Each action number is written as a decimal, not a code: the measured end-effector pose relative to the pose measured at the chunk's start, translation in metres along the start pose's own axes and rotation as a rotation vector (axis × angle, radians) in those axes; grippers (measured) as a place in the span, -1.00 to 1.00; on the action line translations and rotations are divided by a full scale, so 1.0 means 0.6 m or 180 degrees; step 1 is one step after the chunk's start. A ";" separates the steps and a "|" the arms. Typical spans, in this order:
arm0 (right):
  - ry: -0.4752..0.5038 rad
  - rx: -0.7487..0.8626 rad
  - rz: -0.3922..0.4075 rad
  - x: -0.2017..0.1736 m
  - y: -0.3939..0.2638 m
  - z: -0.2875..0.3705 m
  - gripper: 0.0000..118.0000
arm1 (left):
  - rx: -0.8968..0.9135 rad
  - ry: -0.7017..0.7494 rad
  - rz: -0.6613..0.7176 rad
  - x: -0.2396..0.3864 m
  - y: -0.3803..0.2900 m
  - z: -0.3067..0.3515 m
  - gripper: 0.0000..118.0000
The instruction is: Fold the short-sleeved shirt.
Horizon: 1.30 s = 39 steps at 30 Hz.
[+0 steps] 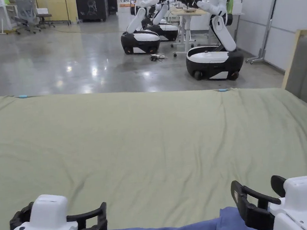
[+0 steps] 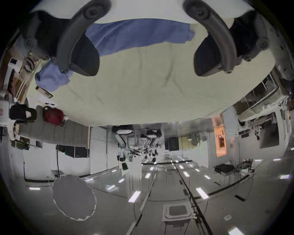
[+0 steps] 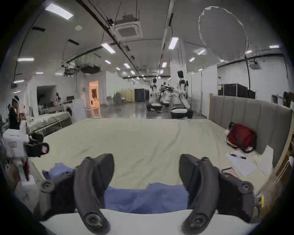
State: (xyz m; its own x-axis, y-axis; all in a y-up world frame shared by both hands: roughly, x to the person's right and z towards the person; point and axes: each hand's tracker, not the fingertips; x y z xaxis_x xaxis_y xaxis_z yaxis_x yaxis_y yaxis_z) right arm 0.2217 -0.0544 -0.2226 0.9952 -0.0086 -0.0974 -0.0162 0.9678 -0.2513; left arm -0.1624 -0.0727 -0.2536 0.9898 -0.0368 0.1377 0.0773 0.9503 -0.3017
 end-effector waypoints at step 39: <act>0.0240 -0.0441 -0.0196 -0.080 -0.005 -0.022 -0.93 | -0.1348 -0.0901 0.3241 -0.301 -0.246 -0.098 -0.90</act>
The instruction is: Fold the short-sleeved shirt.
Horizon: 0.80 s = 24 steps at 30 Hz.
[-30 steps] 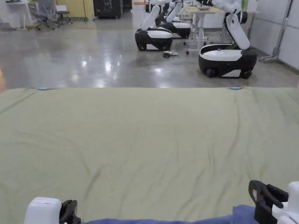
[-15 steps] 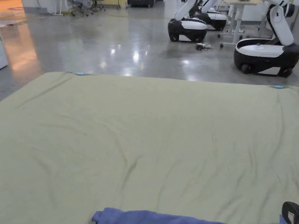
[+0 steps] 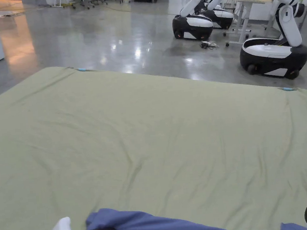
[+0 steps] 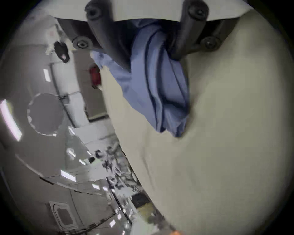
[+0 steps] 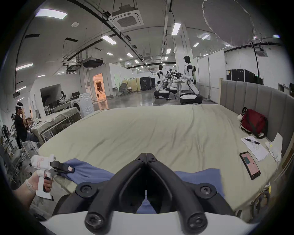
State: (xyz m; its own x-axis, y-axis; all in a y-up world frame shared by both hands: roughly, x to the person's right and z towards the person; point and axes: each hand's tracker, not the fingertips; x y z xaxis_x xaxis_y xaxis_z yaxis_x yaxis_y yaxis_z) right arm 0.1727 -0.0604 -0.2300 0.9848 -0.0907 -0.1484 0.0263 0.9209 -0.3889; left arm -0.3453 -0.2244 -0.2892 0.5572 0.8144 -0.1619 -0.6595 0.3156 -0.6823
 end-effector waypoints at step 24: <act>0.0086 0.0040 -0.0460 0.077 -0.040 0.052 -0.93 | -0.0334 0.2020 -0.4908 0.330 -0.350 -0.248 -0.60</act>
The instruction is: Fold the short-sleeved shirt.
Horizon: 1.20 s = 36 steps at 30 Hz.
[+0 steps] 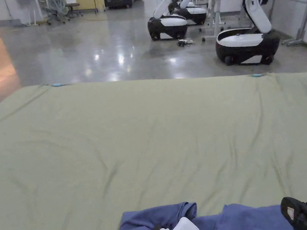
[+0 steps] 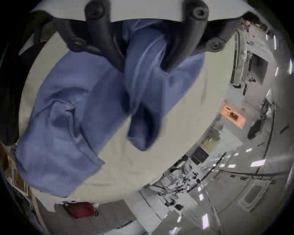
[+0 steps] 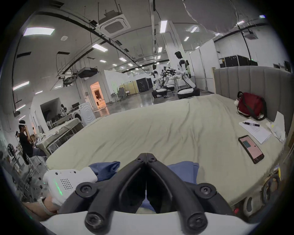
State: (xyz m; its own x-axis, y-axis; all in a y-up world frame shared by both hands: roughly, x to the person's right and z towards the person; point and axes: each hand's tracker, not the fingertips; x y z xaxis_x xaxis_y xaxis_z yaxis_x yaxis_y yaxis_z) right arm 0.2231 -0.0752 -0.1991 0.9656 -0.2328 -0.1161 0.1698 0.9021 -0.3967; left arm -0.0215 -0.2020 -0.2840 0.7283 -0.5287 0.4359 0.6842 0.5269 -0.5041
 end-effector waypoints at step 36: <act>0.0142 0.0018 -0.0242 0.028 0.000 -0.010 -0.93 | 0.0676 -0.1930 0.3551 -0.215 -0.095 0.057 -0.84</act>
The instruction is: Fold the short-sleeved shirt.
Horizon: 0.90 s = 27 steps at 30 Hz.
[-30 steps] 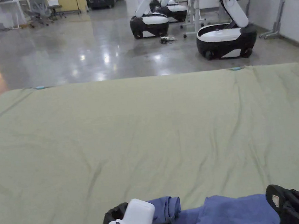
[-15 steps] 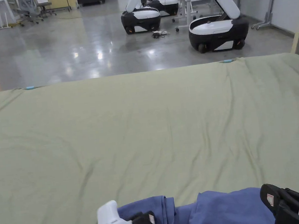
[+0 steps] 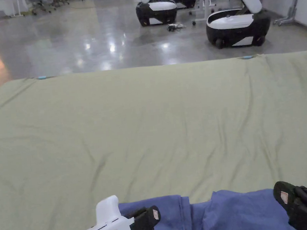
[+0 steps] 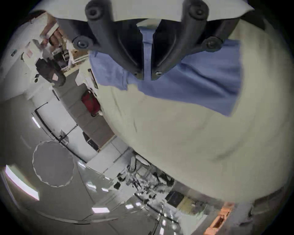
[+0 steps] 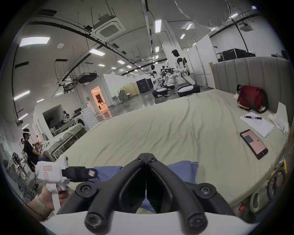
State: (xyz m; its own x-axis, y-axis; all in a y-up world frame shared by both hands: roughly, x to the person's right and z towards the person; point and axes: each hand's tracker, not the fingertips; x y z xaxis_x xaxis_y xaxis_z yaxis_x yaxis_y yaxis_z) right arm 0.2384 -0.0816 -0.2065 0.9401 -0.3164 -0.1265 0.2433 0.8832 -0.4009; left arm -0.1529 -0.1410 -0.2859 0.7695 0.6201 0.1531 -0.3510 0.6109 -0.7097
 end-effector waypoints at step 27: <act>0.0126 -0.0124 0.0269 -0.089 -0.008 -0.019 -0.92 | -0.0126 -0.0237 0.1503 -0.183 -0.015 -0.037 -0.70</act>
State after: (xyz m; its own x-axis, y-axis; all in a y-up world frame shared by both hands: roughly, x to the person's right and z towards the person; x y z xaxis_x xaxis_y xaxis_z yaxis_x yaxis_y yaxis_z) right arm 0.1843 -0.0727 -0.2083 0.9465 -0.2555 -0.1970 0.1533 0.8935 -0.4222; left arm -0.2225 -0.2255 -0.3113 0.4899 0.8597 -0.1445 -0.6313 0.2355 -0.7389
